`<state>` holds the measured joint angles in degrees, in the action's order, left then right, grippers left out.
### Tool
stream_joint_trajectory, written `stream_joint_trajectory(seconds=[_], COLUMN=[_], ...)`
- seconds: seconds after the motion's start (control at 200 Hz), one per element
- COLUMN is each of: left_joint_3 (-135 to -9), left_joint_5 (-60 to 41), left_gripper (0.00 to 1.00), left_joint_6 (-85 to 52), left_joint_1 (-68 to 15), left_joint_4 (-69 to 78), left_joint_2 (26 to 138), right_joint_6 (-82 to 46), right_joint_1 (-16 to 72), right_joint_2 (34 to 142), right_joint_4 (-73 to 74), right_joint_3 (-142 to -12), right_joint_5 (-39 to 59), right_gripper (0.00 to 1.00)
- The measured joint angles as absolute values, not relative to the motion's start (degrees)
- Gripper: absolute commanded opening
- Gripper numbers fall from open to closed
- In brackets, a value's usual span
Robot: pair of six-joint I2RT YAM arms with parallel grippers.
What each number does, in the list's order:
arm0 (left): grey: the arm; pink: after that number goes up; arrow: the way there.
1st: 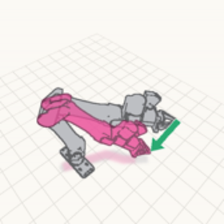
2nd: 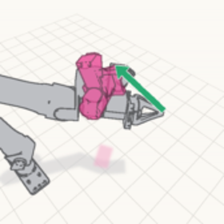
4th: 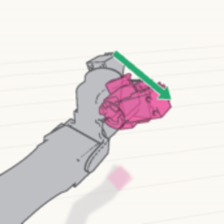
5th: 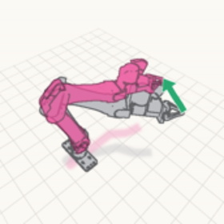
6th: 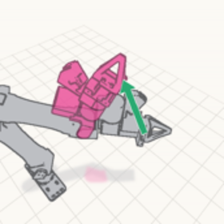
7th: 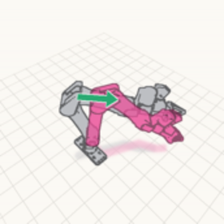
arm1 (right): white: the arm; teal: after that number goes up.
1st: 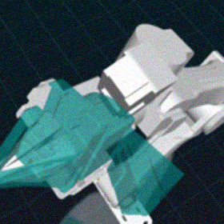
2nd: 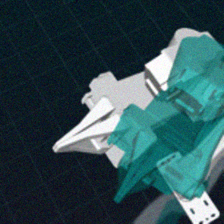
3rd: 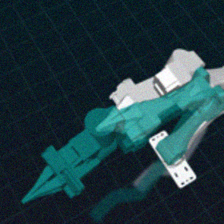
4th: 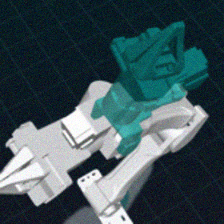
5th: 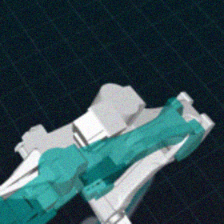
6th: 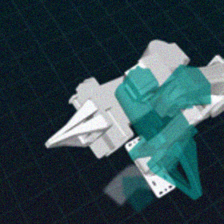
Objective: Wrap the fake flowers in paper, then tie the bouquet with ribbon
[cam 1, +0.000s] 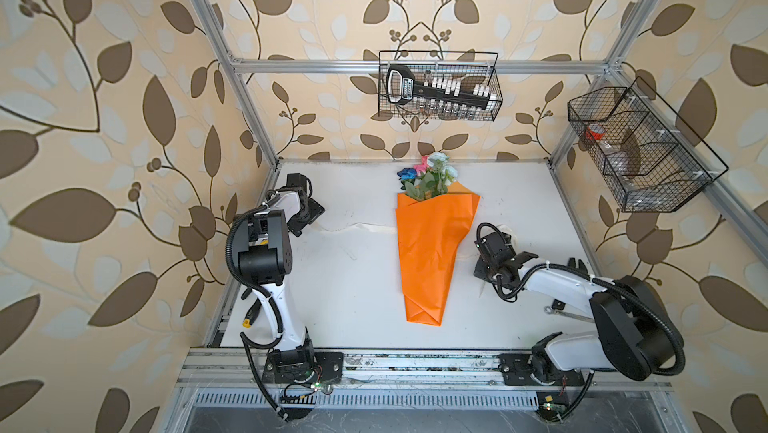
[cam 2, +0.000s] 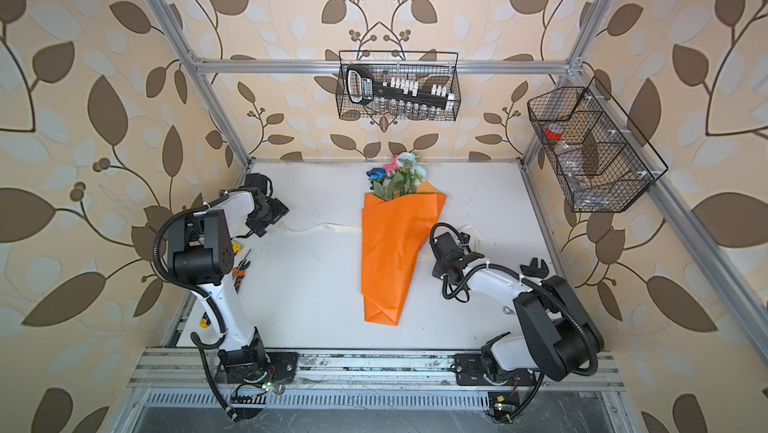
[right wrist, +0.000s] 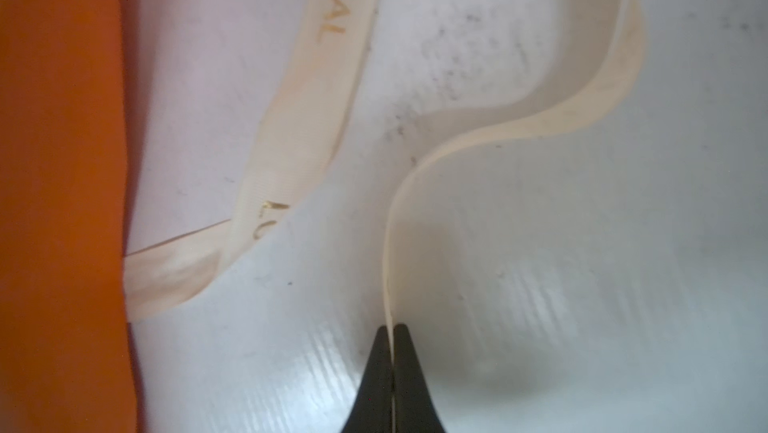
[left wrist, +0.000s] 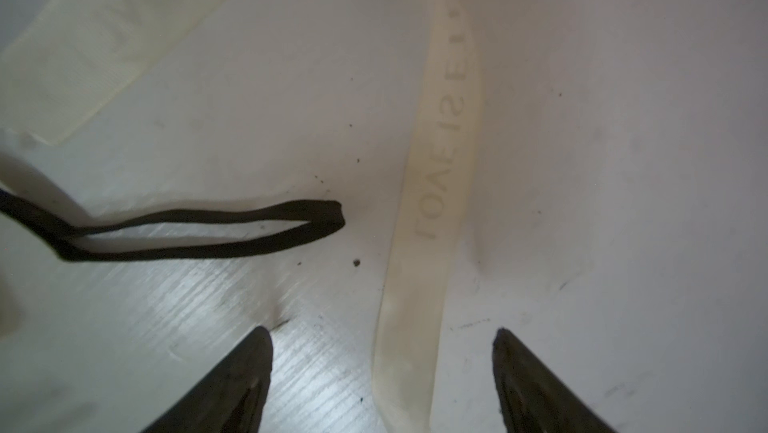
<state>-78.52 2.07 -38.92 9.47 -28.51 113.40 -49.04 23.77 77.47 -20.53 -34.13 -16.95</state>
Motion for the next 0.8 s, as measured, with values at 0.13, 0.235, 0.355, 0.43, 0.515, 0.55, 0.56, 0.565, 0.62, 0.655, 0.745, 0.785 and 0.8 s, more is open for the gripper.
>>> stream_joint_trajectory(seconds=[0.13,0.235,0.355,0.43,0.515,0.55,0.56,0.565,0.62,0.655,0.745,0.785,0.8], left_joint_3=[-80.2,-81.58,-84.53,-87.0,-90.04,-91.53,-91.96,-92.12,-94.54,-95.96,-99.88,-101.95,-102.67], left_joint_5=[2.2,2.28,3.11,3.66,4.14,4.23,4.27,4.27,4.27,3.99,3.03,2.74,2.59], left_gripper=[0.81,0.76,0.76,0.77,0.83,0.87,0.87,0.87,0.9,0.91,0.94,0.94,0.95], left_joint_6=[-38.65,-38.2,-37.67,-37.45,-36.75,-36.29,-36.27,-36.14,-35.44,-34.96,-34.02,-33.5,-33.43], left_joint_1=[9.5,9.85,9.98,10.24,10.74,11.05,11.18,11.22,11.86,12.45,13.93,14.5,14.72], left_joint_4=[-29.02,-29.34,-29.56,-30.06,-31.09,-31.81,-31.97,-32.01,-32.8,-33.28,-34.85,-35.77,-35.97], left_joint_2=[114.1,114.54,116.53,118.39,120.51,121.4,121.6,121.67,123.02,123.63,125.1,125.84,126.06], right_joint_6=[-47.75,-45.25,-41.85,-39.53,-37.39,-36.69,-36.53,-36.38,-35.59,-35.03,-33.98,-33.54,-33.41], right_joint_1=[19.49,15.0,9.69,6.66,3.81,2.94,2.79,2.66,1.96,1.74,1.69,1.69,1.69], right_joint_2=[68.64,62.26,59.11,58.3,58.13,58.19,58.22,58.24,58.5,58.92,60.4,61.1,61.32], right_joint_4=[-23.53,-26.41,-28.71,-29.5,-30.13,-30.3,-30.35,-30.37,-30.72,-30.81,-31.07,-31.09,-31.07], right_joint_3=[-34.26,-36.4,-41.19,-44.12,-46.5,-47.18,-47.29,-47.4,-48.01,-48.4,-49.47,-49.95,-50.11], right_joint_5=[-17.41,-17.72,-17.82,-17.8,-17.74,-17.58,-17.56,-17.54,-17.37,-17.17,-16.56,-16.34,-16.23], right_gripper=[0.0,0.0,0.0,0.0,0.0,0.0,0.0,0.0,0.0,0.0,0.0,0.0,0.0])
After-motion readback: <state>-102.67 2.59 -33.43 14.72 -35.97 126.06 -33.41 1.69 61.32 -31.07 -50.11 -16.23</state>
